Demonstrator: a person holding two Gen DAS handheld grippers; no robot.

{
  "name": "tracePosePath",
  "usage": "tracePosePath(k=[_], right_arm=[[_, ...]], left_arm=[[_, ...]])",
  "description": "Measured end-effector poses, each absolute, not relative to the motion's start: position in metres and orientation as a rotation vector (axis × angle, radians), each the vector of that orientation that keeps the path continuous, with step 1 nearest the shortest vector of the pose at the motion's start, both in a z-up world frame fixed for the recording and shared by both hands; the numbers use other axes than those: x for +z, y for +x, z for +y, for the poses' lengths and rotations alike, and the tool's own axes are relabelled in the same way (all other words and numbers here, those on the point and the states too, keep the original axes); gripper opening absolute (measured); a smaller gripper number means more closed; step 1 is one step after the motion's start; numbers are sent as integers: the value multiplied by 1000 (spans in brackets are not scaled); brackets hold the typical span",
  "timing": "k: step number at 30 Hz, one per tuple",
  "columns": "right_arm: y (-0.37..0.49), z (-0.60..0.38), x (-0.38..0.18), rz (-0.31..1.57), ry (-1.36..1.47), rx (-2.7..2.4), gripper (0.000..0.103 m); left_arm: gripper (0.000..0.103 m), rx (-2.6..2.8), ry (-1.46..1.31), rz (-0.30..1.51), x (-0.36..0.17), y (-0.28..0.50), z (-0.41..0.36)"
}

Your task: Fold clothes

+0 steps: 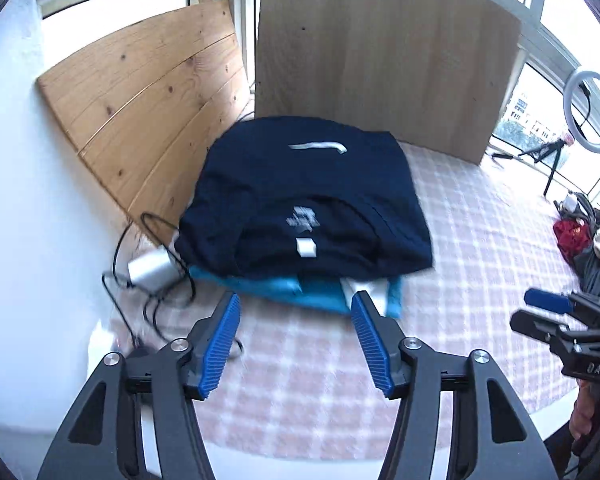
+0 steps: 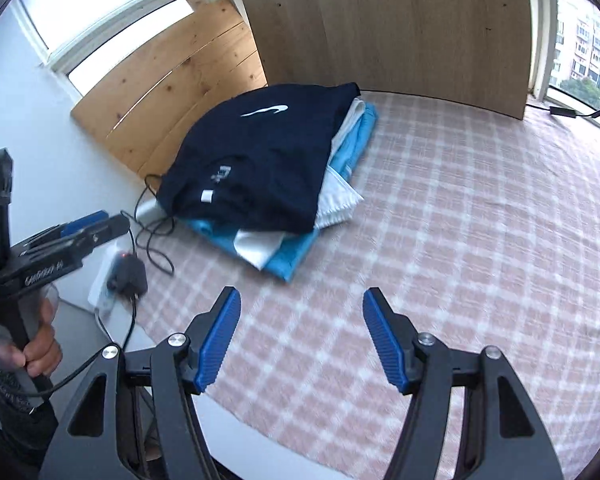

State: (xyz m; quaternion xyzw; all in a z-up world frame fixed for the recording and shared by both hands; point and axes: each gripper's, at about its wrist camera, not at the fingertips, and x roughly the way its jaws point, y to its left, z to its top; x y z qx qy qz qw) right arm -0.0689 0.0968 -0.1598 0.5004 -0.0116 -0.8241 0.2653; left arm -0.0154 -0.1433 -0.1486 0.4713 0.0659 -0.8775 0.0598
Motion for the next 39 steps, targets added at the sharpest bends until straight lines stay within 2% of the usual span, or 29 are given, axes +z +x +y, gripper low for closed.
tracePosePath(k=[3, 8, 12, 21, 32, 34, 36, 39], right_arm=[[-49, 116, -153, 1, 1325, -2243, 63], [-14, 161, -138, 52, 1283, -2267, 63], [8, 198, -135, 40, 1277, -2264, 66], [45, 262, -150, 0, 1281, -2239, 66], [60, 291, -144, -28, 1261, -2258, 66], [62, 292, -141, -34, 1254, -2259, 66], [65, 291, -140, -31, 1246, -2261, 66], [69, 290, -138, -22, 1236, -2264, 66]], left_arm=[[58, -2634, 1396, 188, -137, 12, -116], [63, -2623, 1331, 272, -118, 50, -78], [63, -2599, 1310, 263, -107, 79, -47], [64, -2566, 1223, 297, -96, 137, 2], [65, -2588, 1163, 295, -74, 167, 28], [66, -2593, 1152, 293, -70, 171, 31], [72, -2601, 1130, 285, -66, 175, 35], [73, -2613, 1118, 274, -63, 179, 38]])
